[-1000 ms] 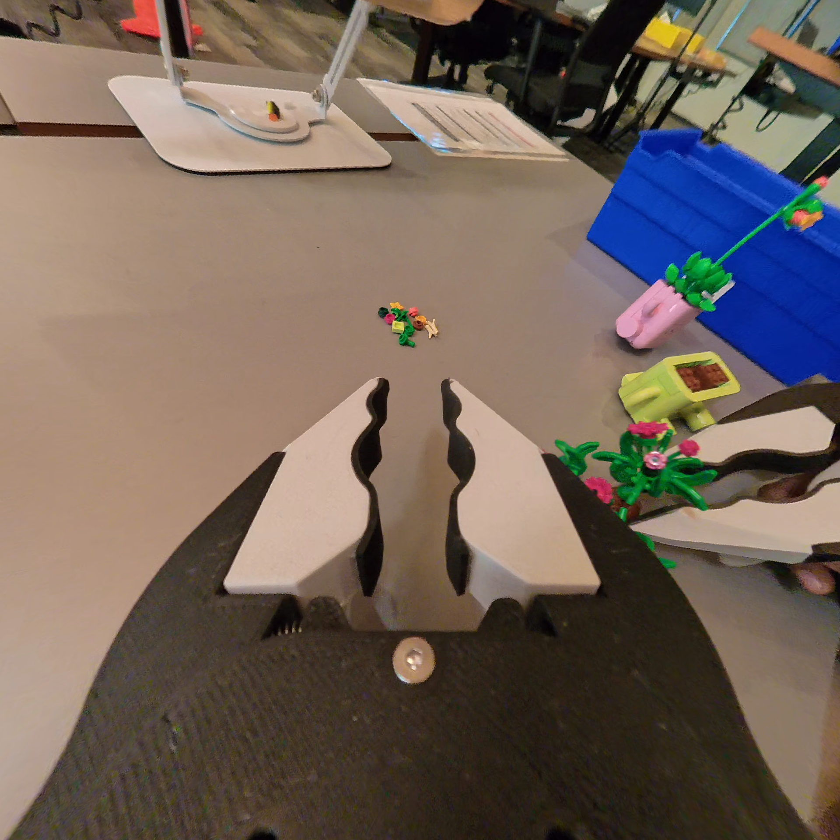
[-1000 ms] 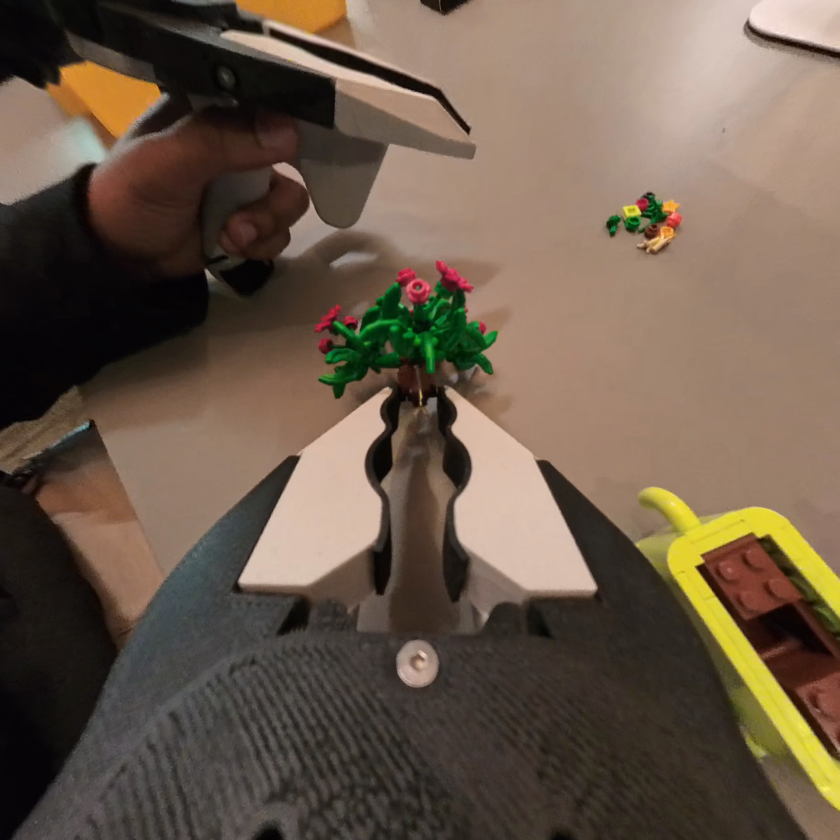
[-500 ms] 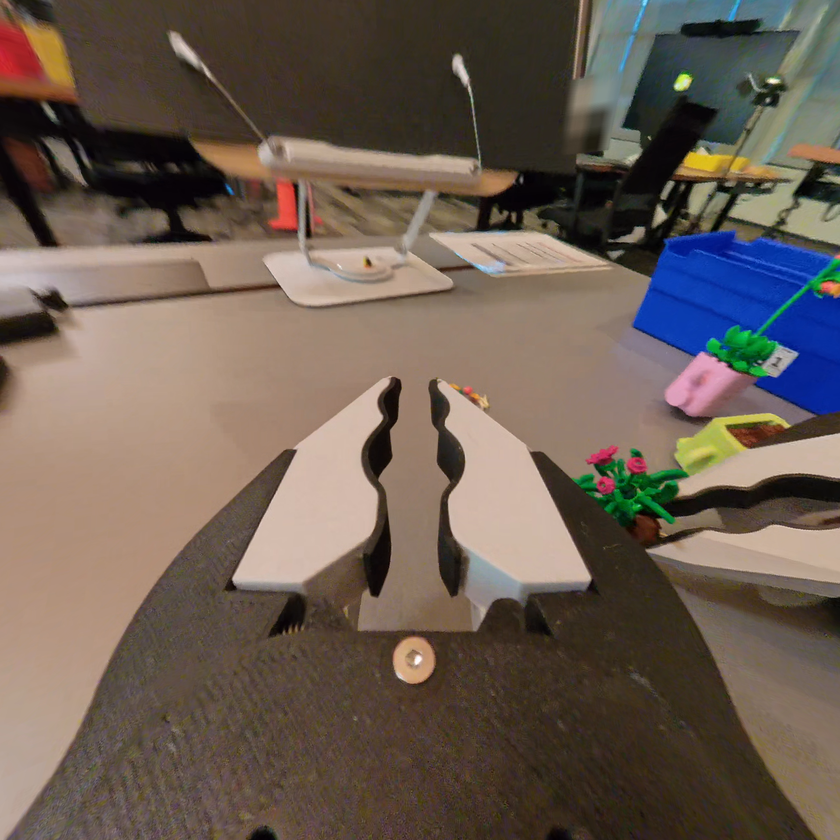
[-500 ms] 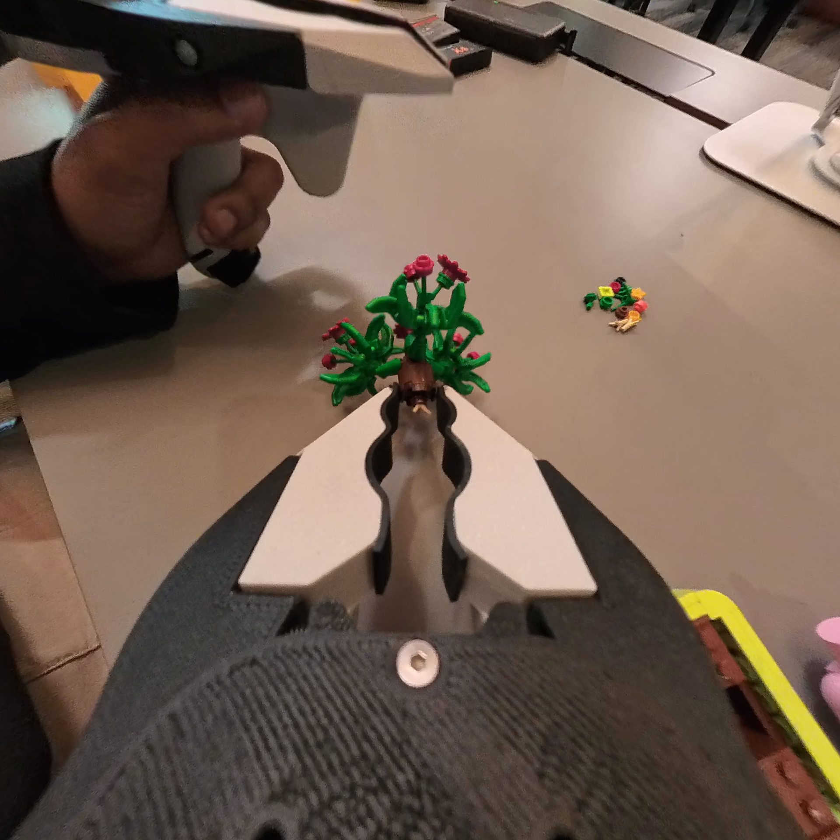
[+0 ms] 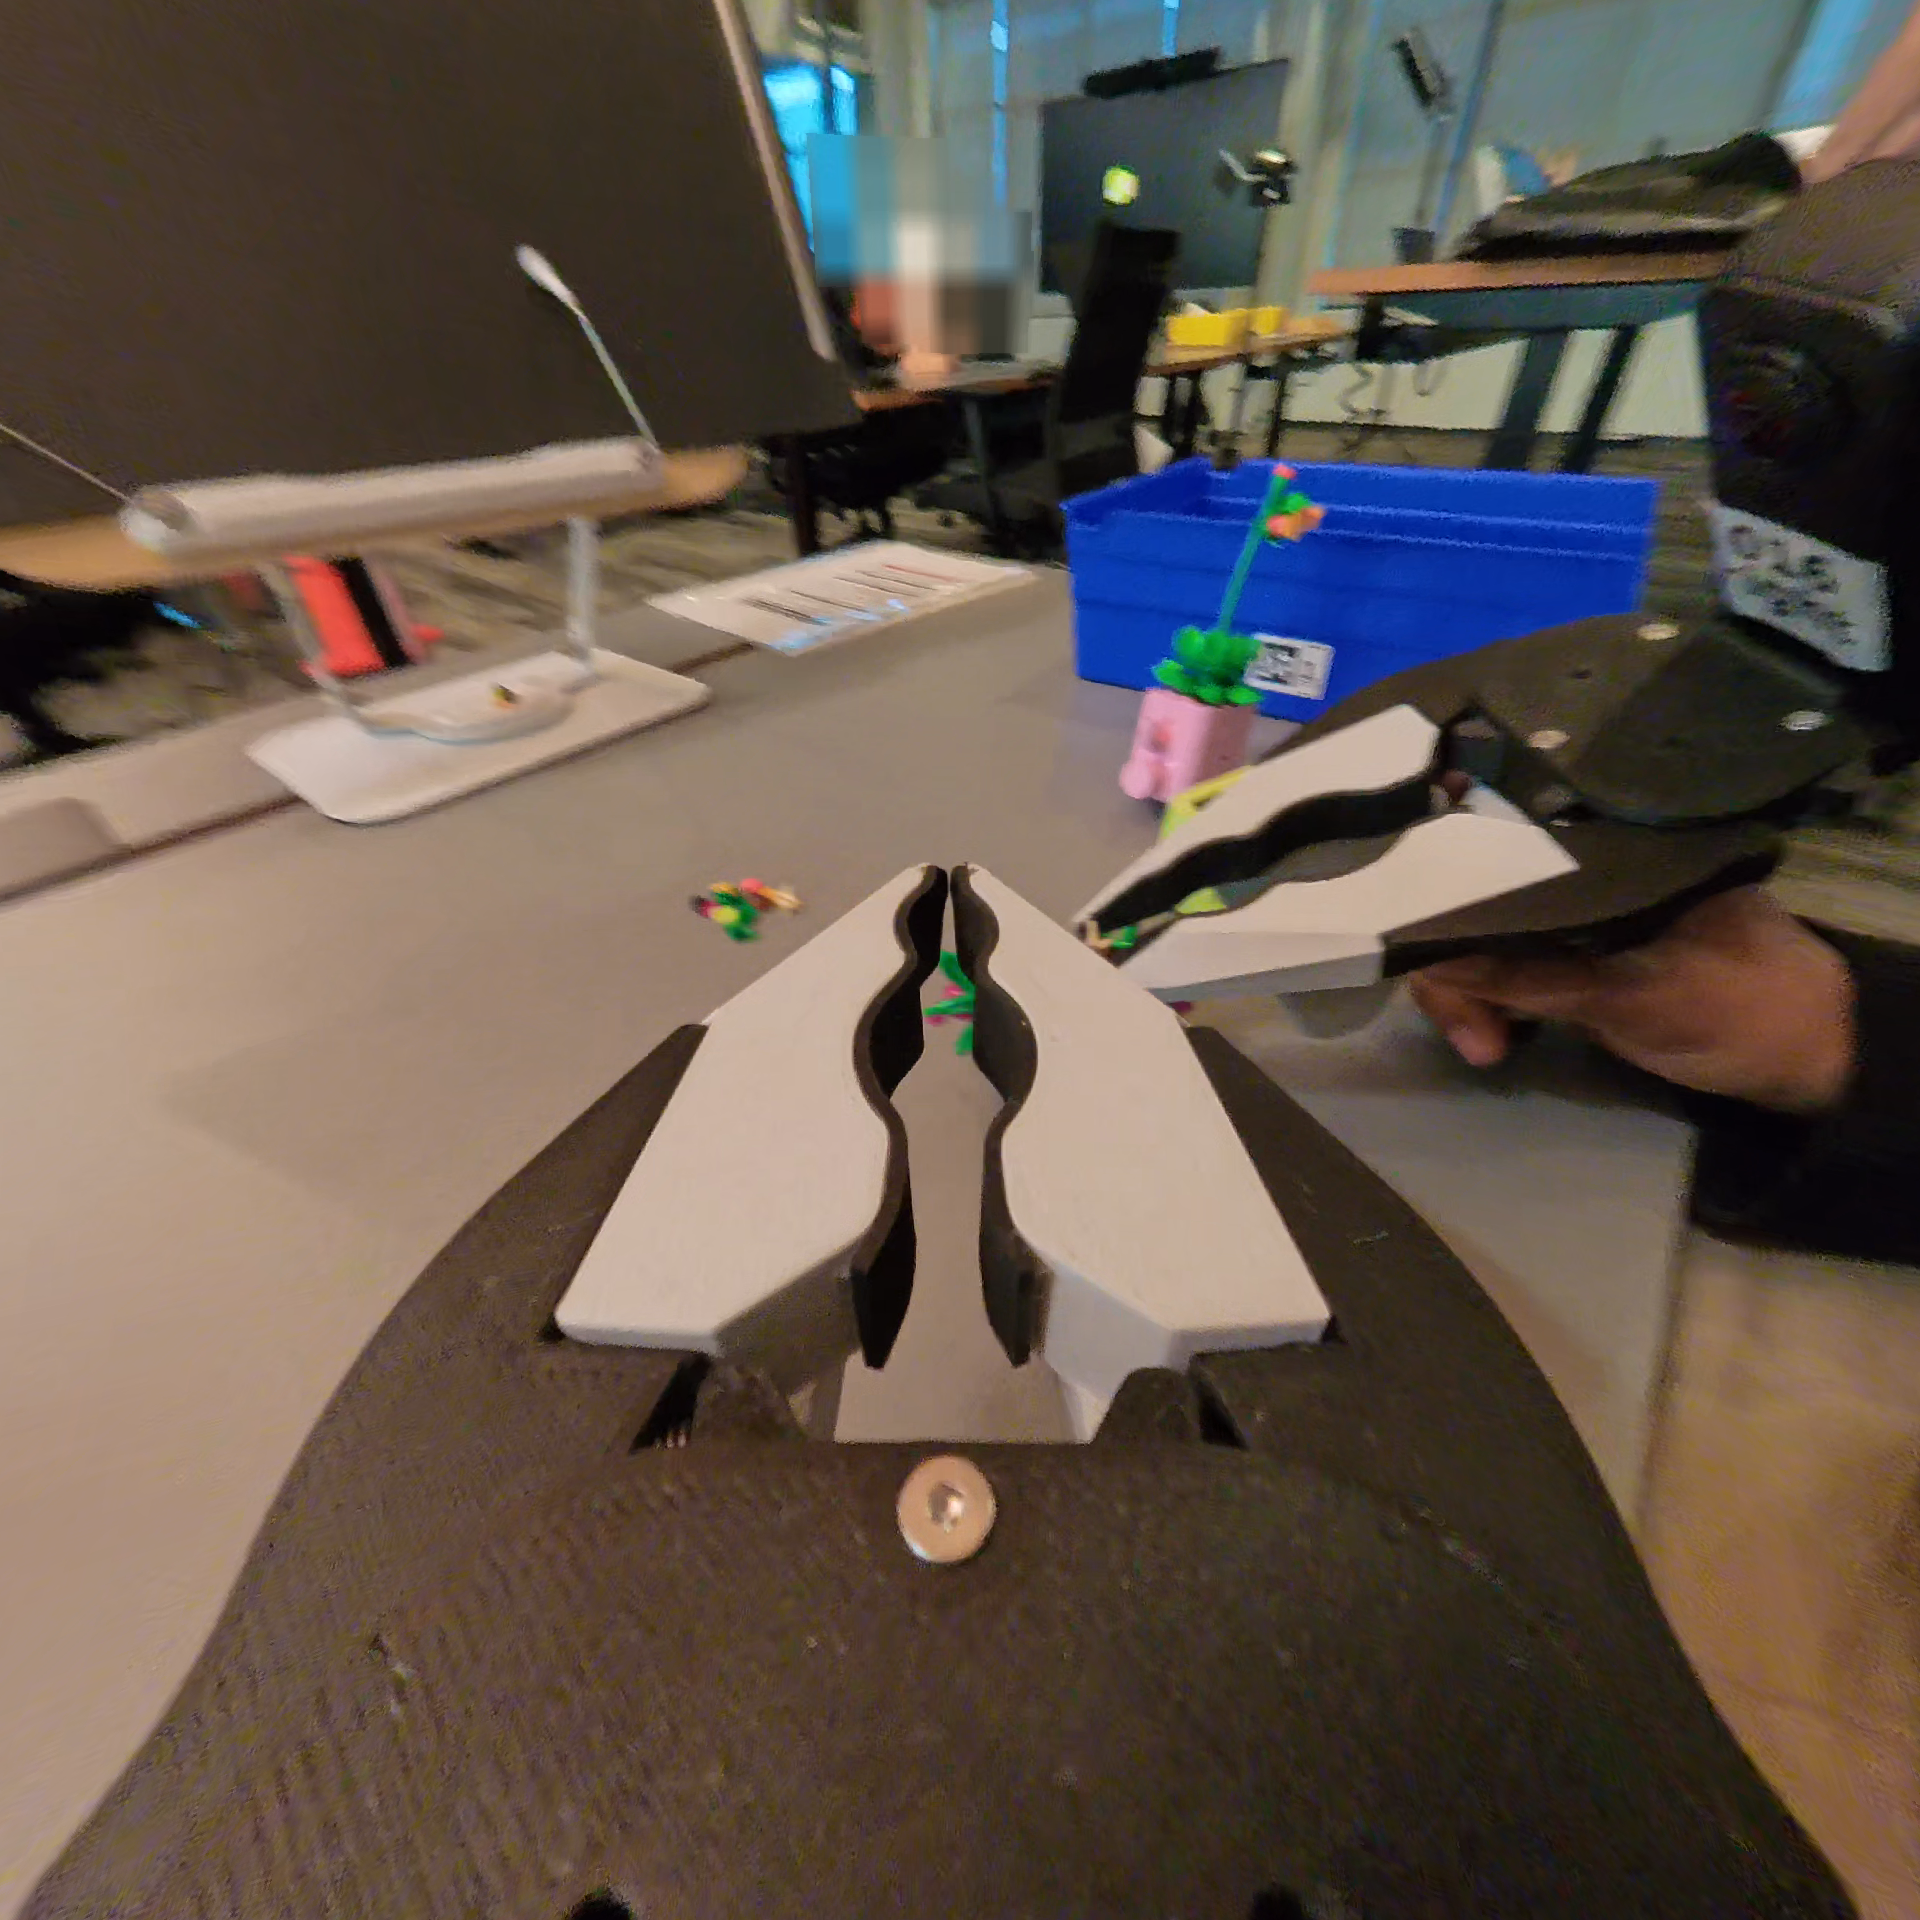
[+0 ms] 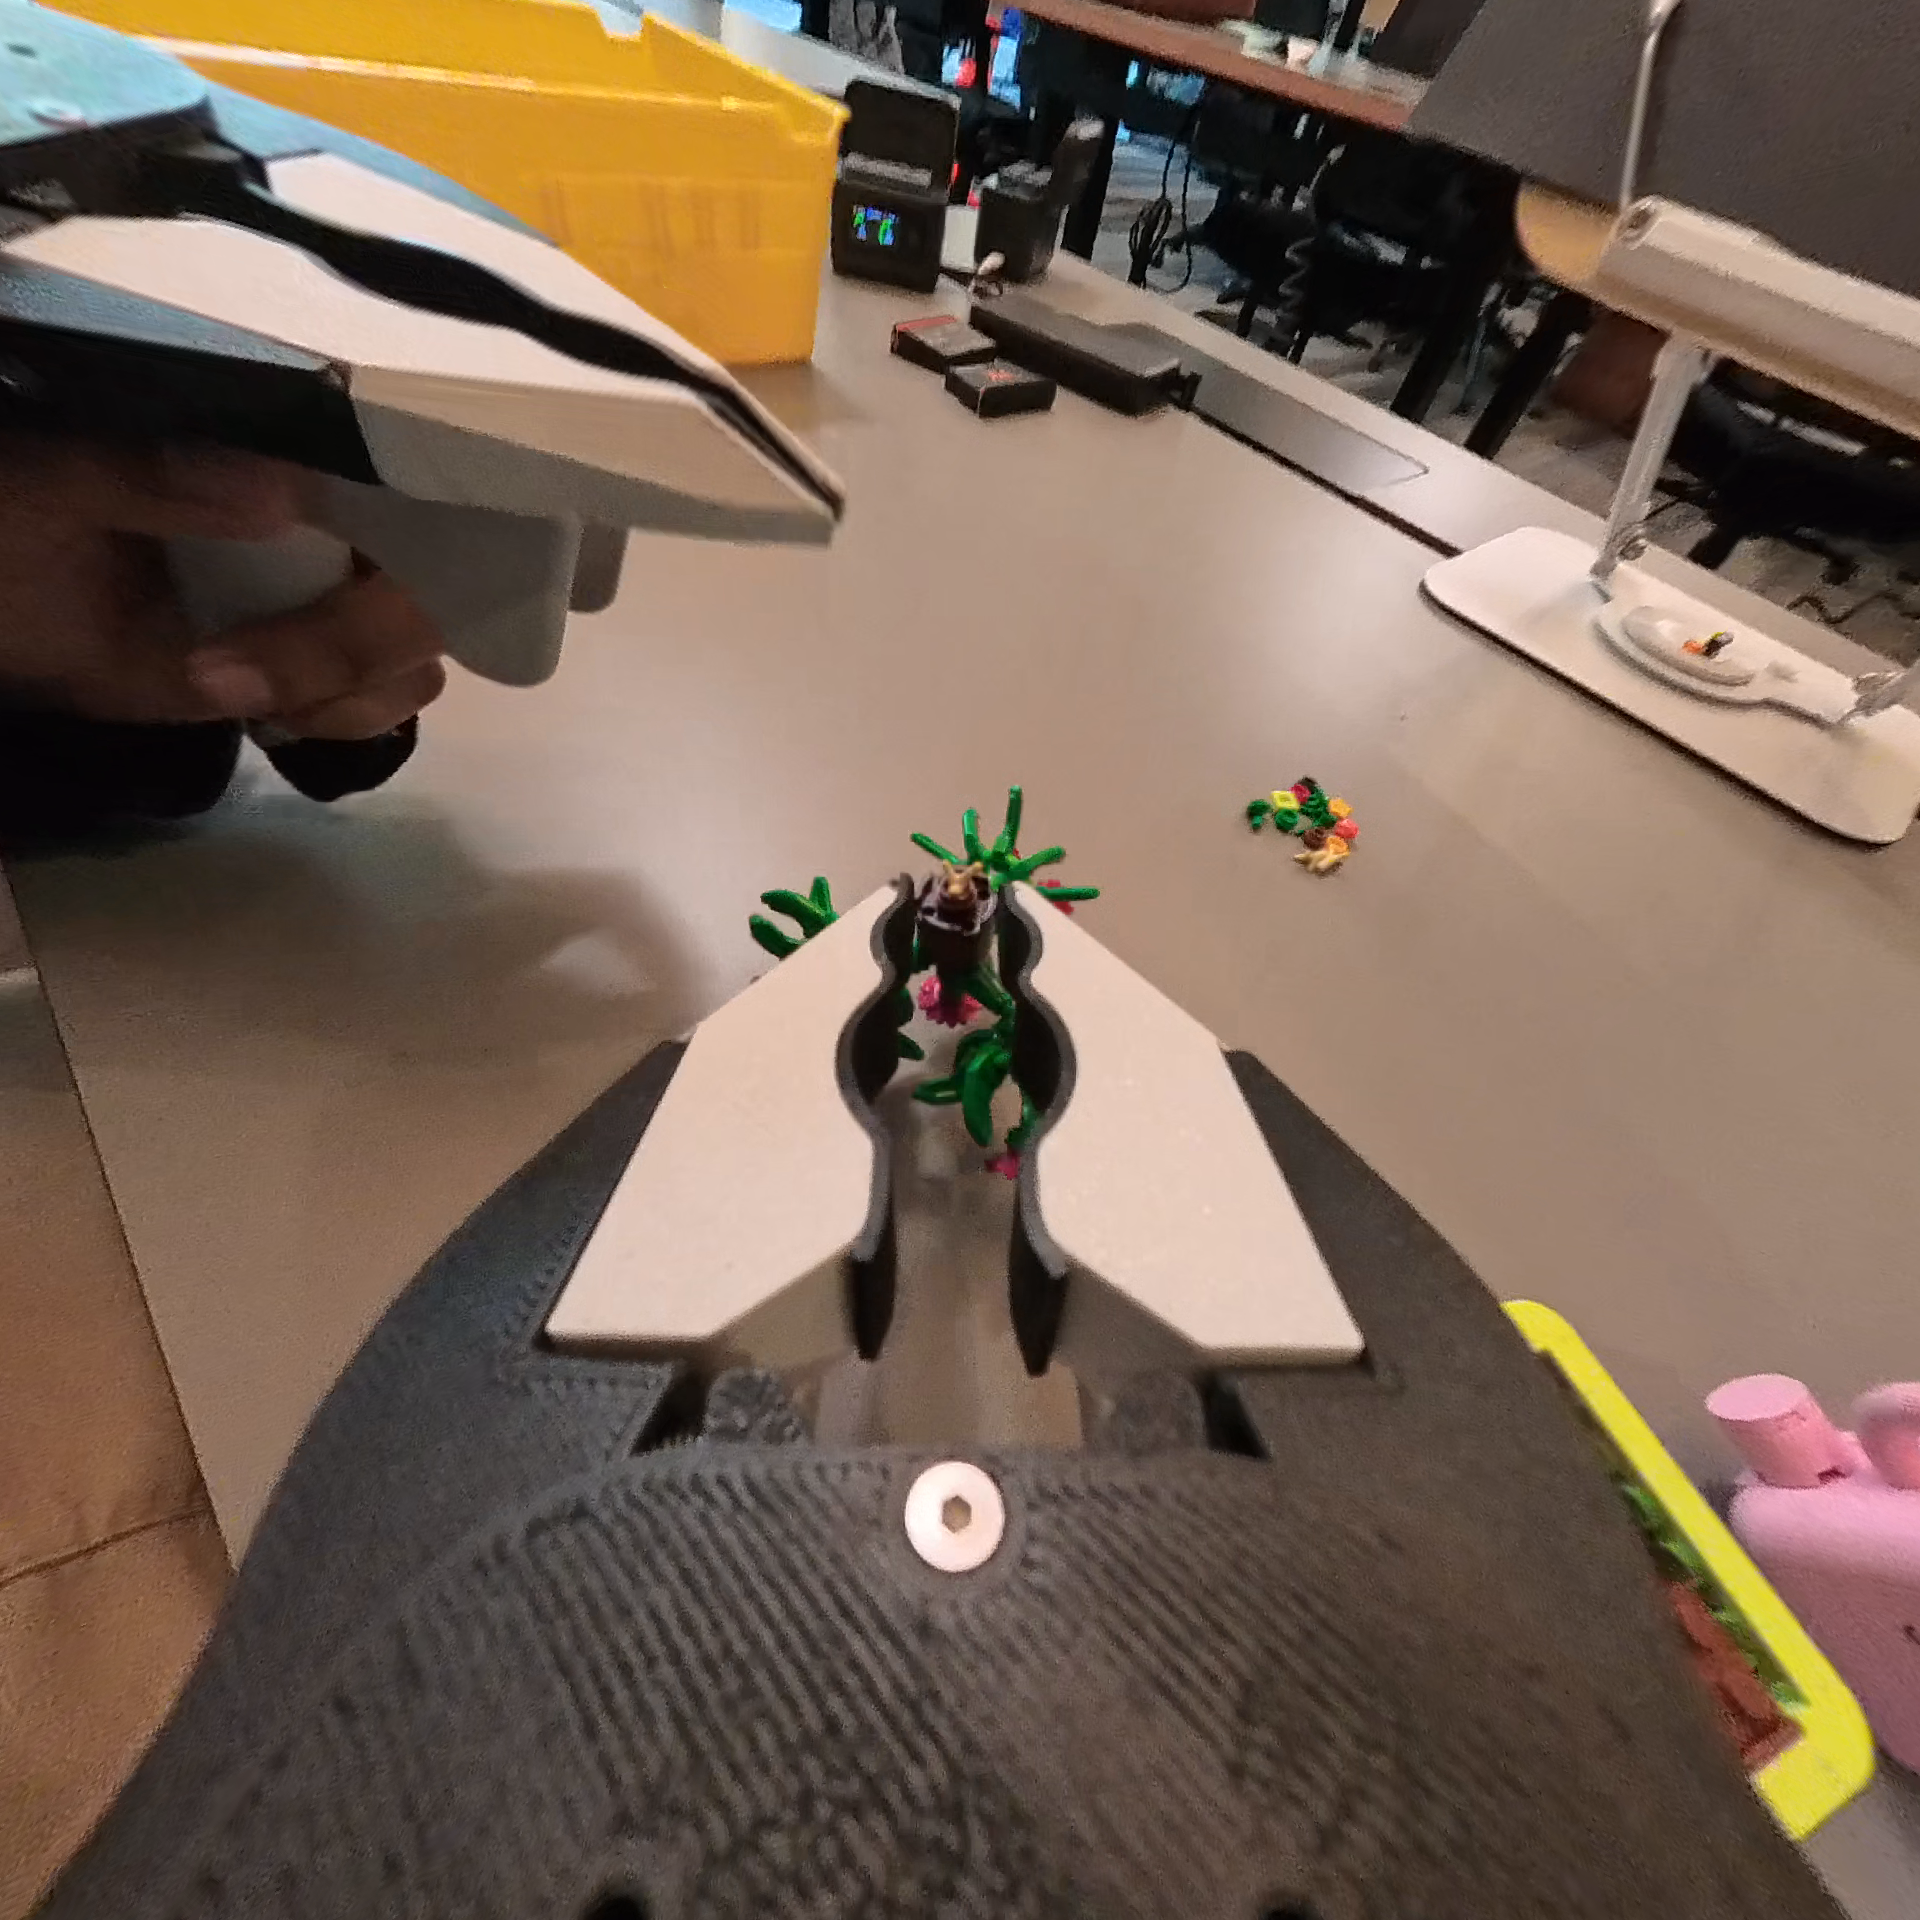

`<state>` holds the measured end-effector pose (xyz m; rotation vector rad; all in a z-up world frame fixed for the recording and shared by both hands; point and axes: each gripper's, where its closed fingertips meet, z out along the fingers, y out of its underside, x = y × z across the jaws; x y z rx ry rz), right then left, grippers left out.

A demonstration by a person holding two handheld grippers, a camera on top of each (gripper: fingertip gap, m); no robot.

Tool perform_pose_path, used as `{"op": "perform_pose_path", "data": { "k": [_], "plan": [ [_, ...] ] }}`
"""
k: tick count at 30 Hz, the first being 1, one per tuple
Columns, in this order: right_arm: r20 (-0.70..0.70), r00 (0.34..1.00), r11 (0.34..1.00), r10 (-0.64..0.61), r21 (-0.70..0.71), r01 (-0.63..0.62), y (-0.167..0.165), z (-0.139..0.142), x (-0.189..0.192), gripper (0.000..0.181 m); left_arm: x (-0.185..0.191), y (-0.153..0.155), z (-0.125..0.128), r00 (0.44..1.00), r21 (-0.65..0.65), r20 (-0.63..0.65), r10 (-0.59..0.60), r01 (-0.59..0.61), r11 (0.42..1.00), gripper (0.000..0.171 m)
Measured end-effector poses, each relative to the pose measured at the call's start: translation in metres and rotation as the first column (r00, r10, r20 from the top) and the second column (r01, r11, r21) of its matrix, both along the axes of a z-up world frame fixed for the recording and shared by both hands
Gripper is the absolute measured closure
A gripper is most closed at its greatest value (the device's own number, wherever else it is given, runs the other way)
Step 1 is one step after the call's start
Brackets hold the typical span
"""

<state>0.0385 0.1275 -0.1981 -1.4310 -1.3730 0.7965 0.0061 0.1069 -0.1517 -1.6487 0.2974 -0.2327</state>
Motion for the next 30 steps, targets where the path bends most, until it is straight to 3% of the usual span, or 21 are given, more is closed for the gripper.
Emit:
{"op": "perform_pose_path", "data": {
  "k": [2,4,10,15,19,22,25,30],
  "plan": [
    [0.028,1.0,1.0,0.009,0.004,-0.009,-0.003,-0.004,-0.001,0.168,0.009,-0.001,-0.014,0.997,-0.077,0.026,-0.074,0.076,0.994,0.166],
    [0.049,0.998,1.0,0.026,-0.015,-0.025,-0.007,-0.008,-0.002,0.168,0.013,0.0,-0.029,0.995,-0.13,-0.026,-0.099,0.095,0.987,0.164],
    [0.083,0.994,0.988,0.077,-0.137,-0.065,-0.015,-0.016,-0.003,0.168,0.019,-0.001,-0.031,0.99,-0.146,-0.036,-0.136,0.13,0.981,0.162],
    [0.076,0.993,0.978,0.09,-0.198,-0.073,-0.015,-0.016,-0.001,0.16,0.02,0.0,-0.04,0.97,-0.257,0.146,-0.192,0.225,0.94,0.144],
    [-0.04,0.993,0.956,0.108,-0.269,-0.115,-0.013,0.0,0.004,0.156,0.028,-0.003,-0.045,0.928,-0.31,0.279,-0.248,0.331,0.891,0.132],
    [-0.141,0.984,0.934,0.107,-0.324,-0.148,-0.005,0.014,0.01,0.159,0.03,-0.002,-0.045,0.941,-0.306,0.238,-0.242,0.309,0.901,0.132],
    [-0.193,0.977,0.95,0.096,-0.274,-0.147,0.0,0.022,0.013,0.165,0.035,0.001,-0.048,0.961,-0.309,0.143,-0.235,0.269,0.912,0.133],
    [-0.098,0.984,0.962,0.15,-0.216,-0.169,-0.01,0.01,0.004,0.163,0.04,0.006,-0.062,0.972,-0.384,0.067,-0.226,0.234,0.893,0.136]
  ]
}}
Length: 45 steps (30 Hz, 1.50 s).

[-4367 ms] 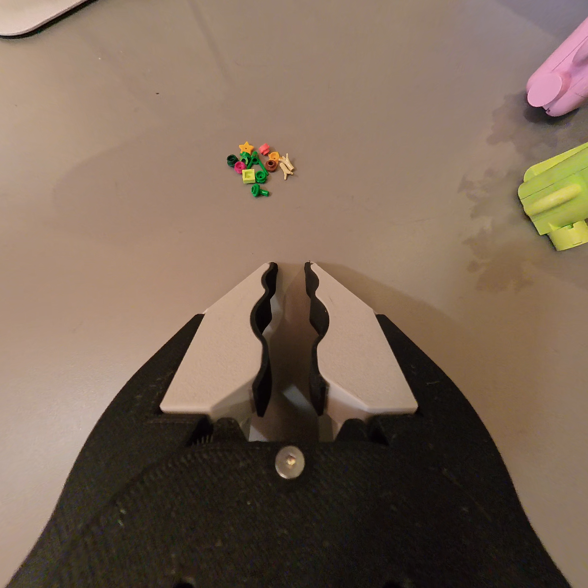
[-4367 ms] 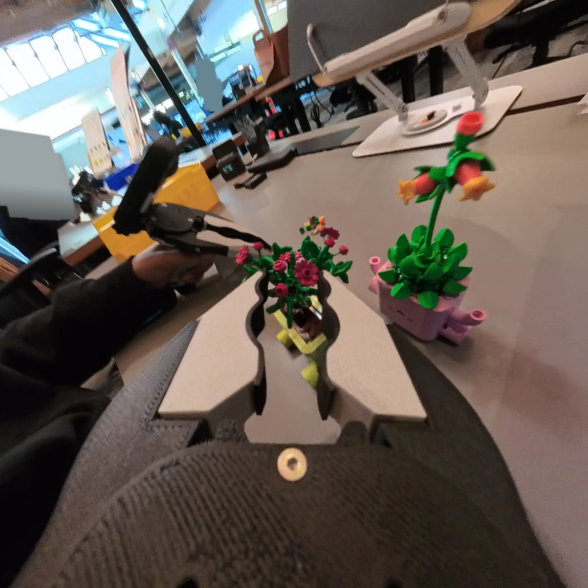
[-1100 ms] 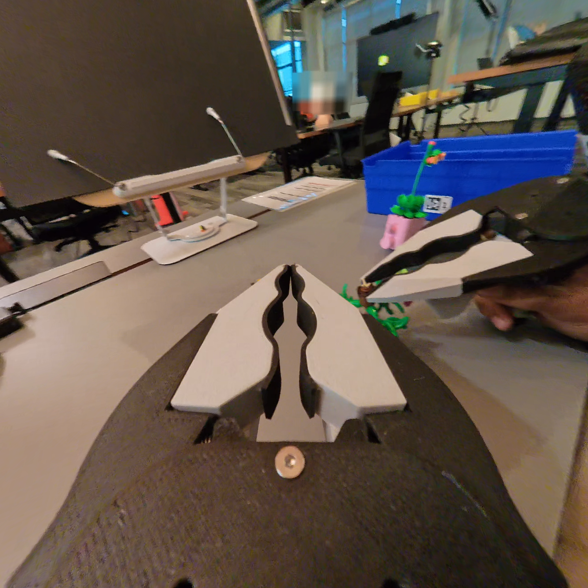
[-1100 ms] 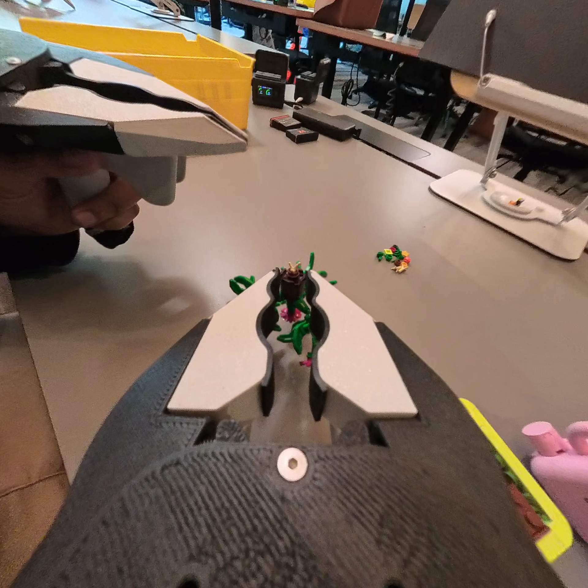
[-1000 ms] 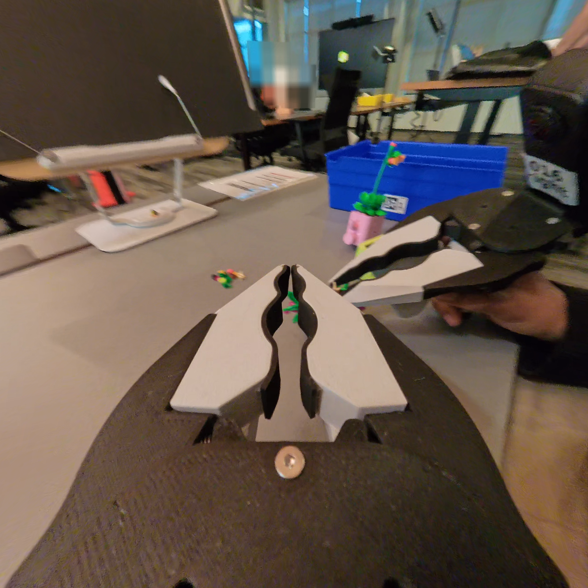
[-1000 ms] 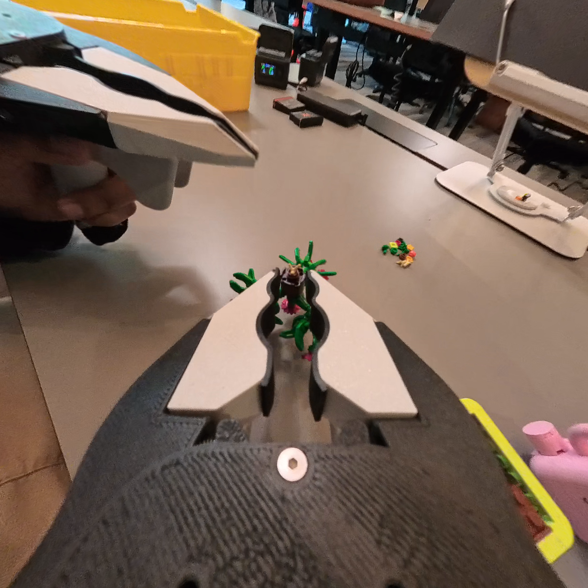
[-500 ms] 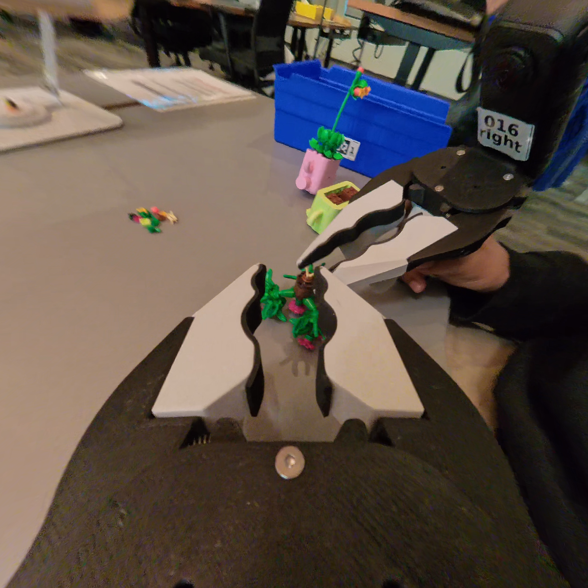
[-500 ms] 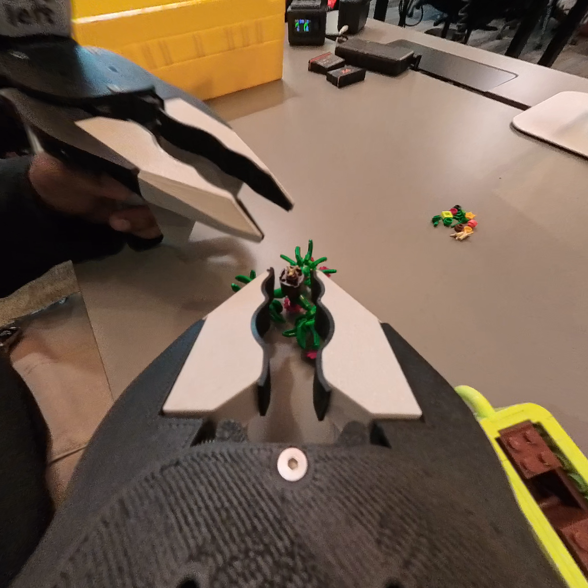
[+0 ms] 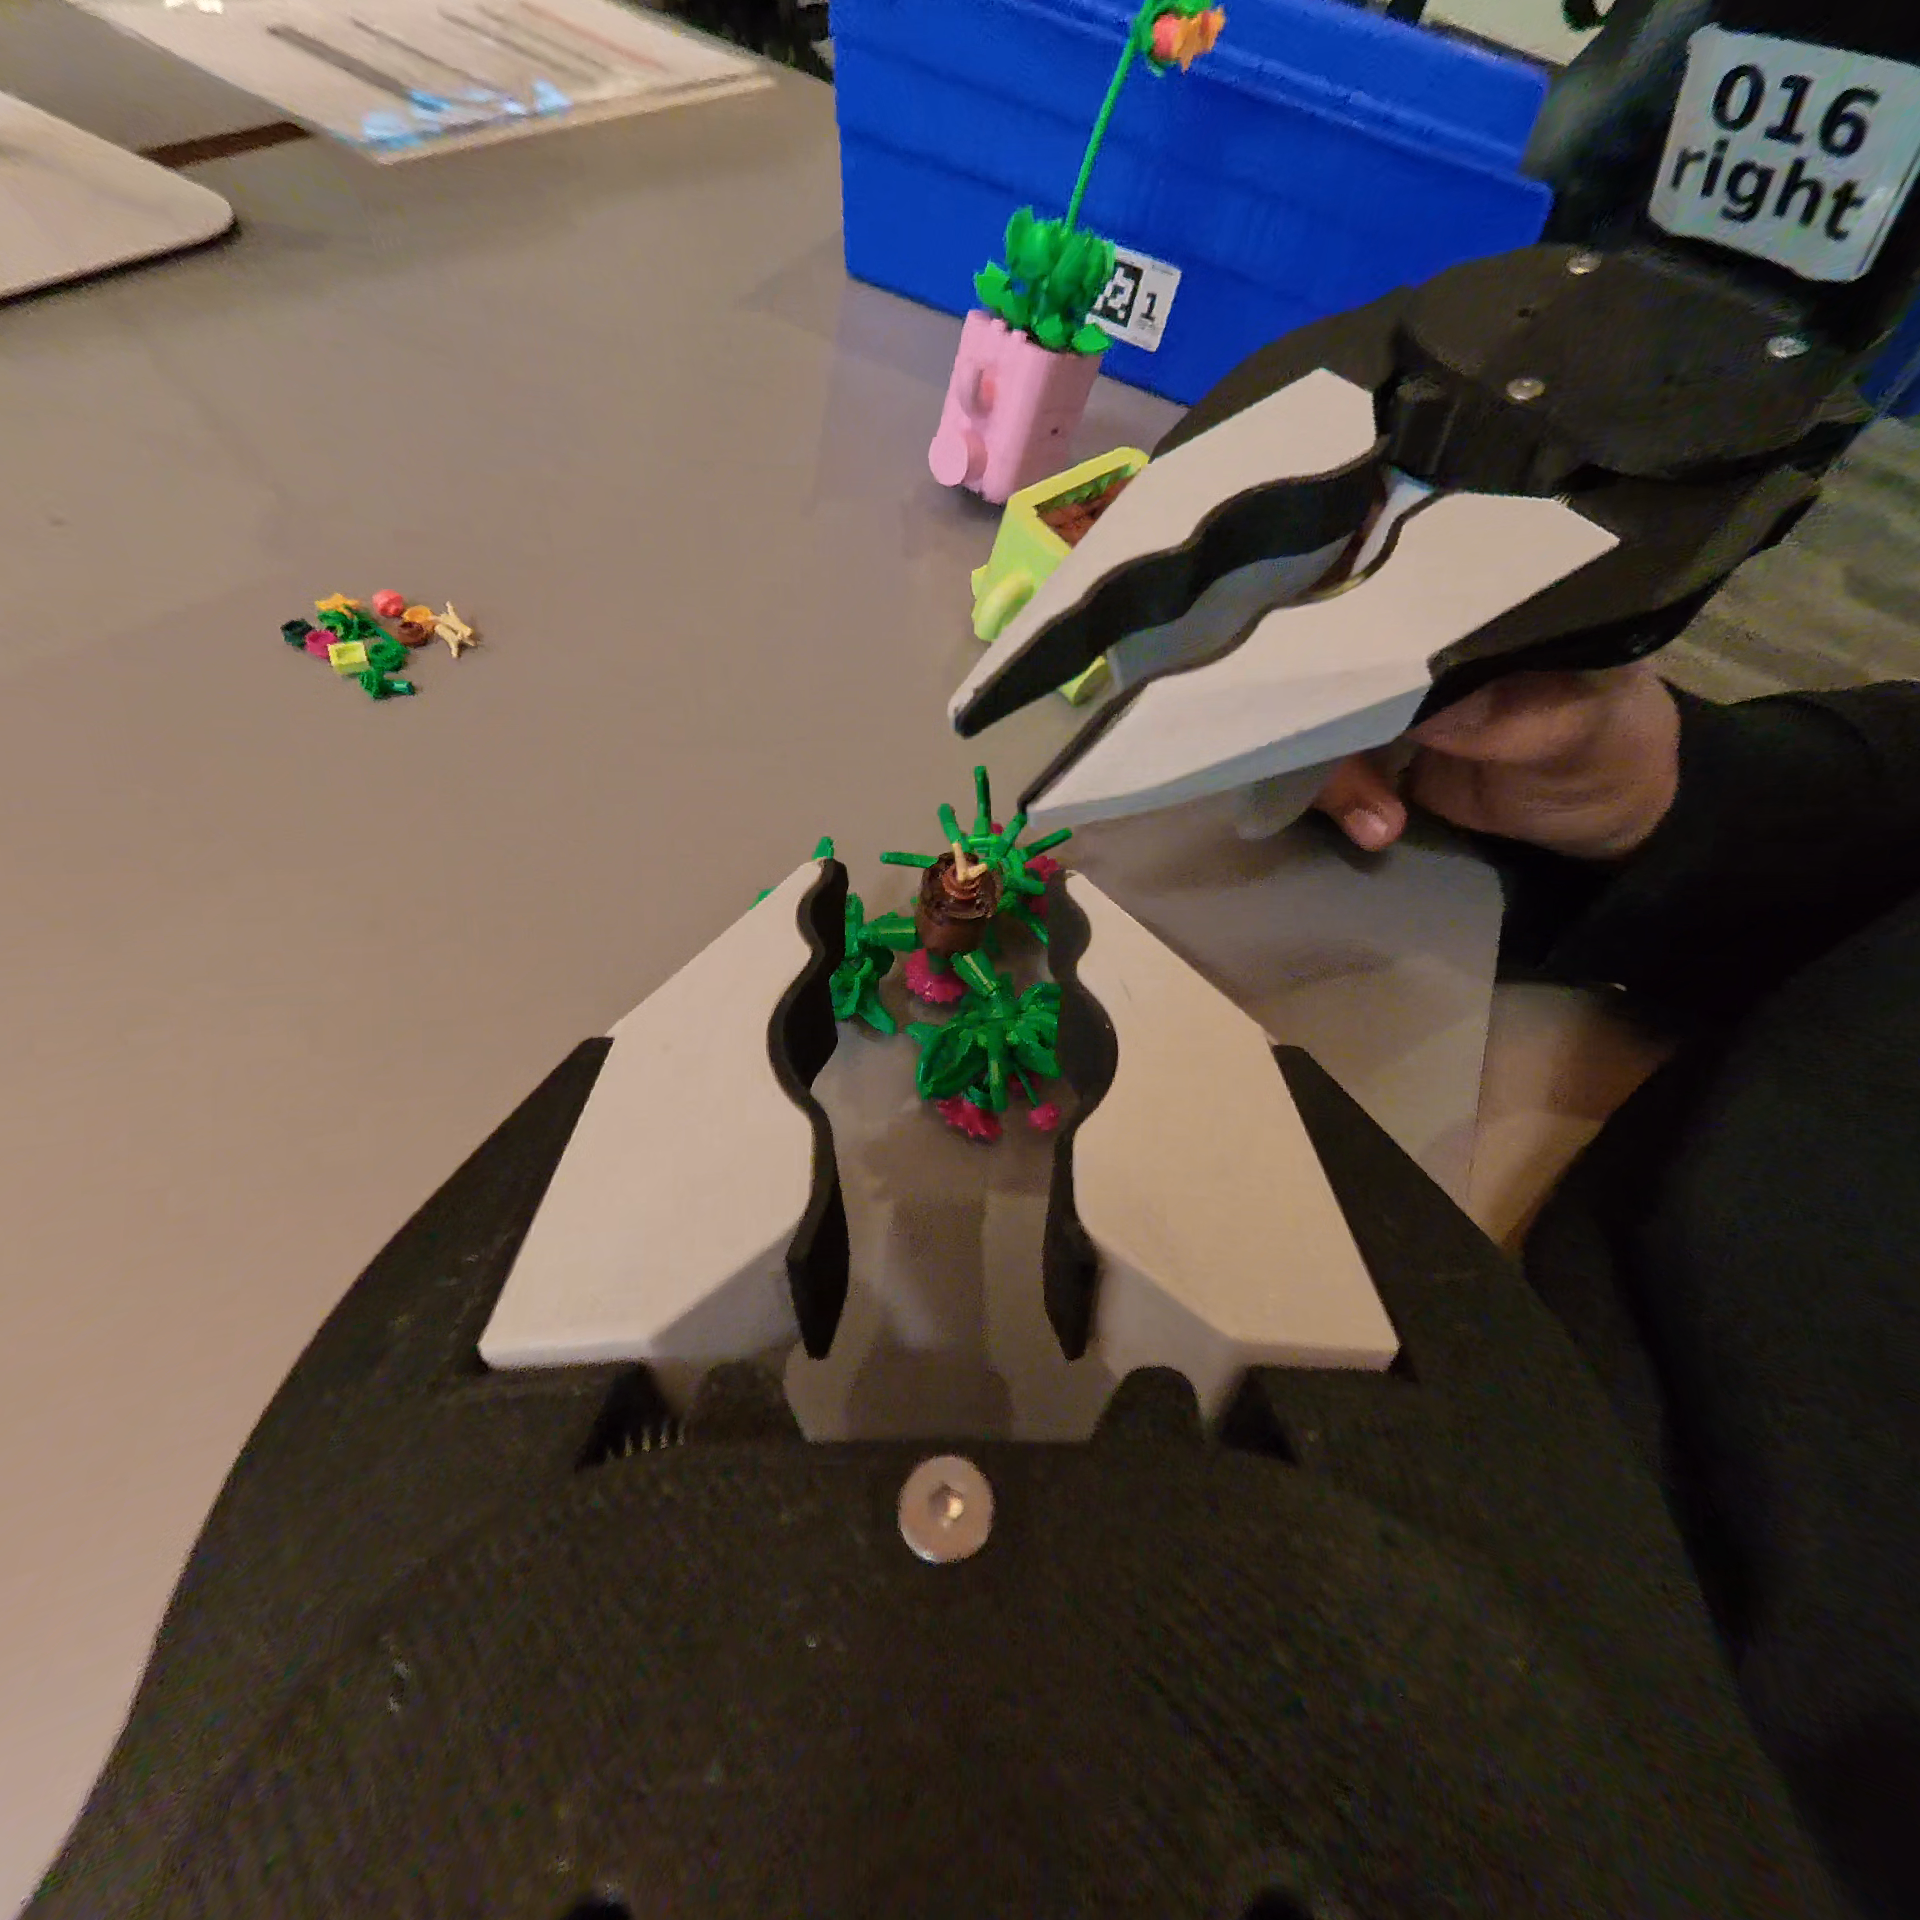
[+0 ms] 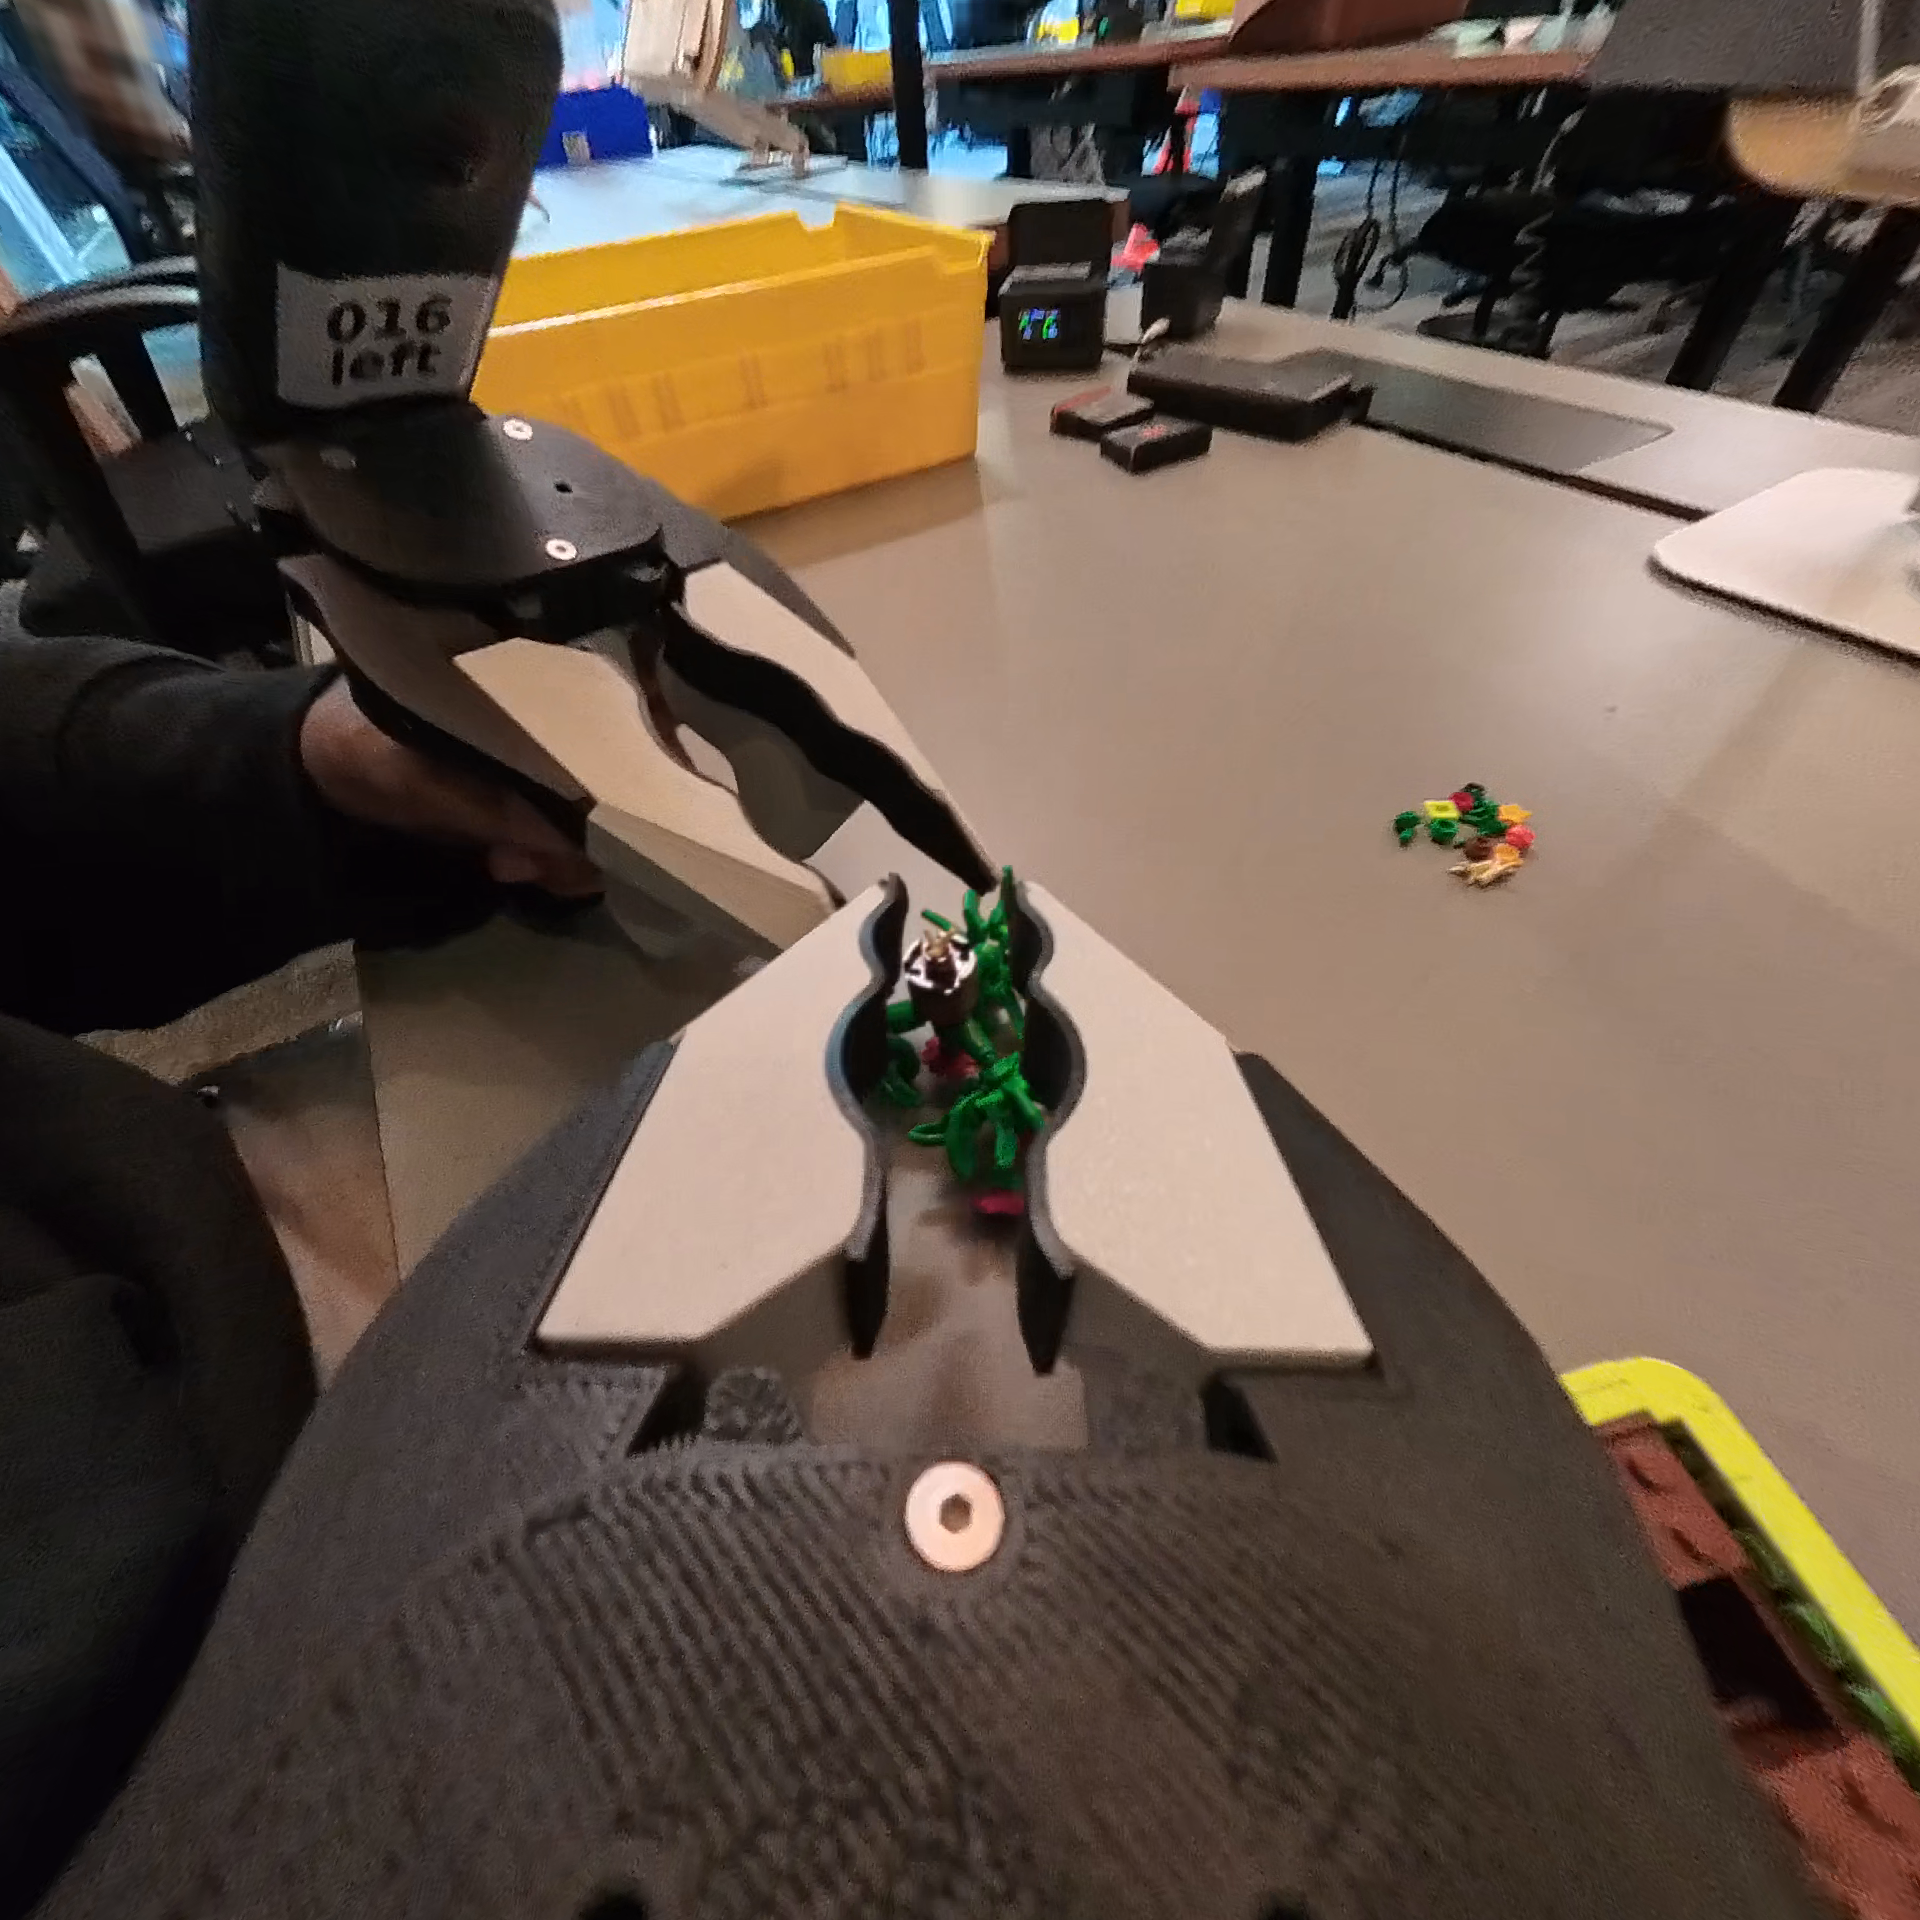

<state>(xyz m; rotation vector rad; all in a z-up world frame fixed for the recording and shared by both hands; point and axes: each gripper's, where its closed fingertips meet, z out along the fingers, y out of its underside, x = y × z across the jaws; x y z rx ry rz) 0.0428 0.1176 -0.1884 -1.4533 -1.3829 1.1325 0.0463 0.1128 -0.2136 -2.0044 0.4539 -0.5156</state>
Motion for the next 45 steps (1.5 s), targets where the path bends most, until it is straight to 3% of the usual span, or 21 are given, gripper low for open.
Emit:
{"op": "perform_pose_path", "data": {
  "k": [7,18,35,45],
  "plan": [
    [0.079,0.996,0.998,0.043,-0.047,-0.04,-0.004,-0.012,-0.005,0.166,0.001,0.002,-0.006,1.0,-0.035,-0.024,0.002,-0.003,0.999,0.145],
    [0.149,0.985,0.995,0.085,-0.071,-0.075,-0.008,-0.022,-0.005,0.17,0.009,0.0,-0.02,0.973,-0.019,-0.232,-0.013,0.009,1.0,0.159],
    [0.151,0.987,0.996,0.046,0.066,-0.057,-0.008,-0.022,-0.004,0.177,0.009,0.0,-0.021,0.967,-0.012,-0.256,-0.006,0.003,1.0,0.159],
    [0.146,0.988,0.998,0.047,0.031,-0.052,-0.008,-0.022,-0.005,0.178,0.008,0.001,-0.021,0.967,-0.016,-0.254,-0.002,-0.002,1.0,0.159]
  ]
}}
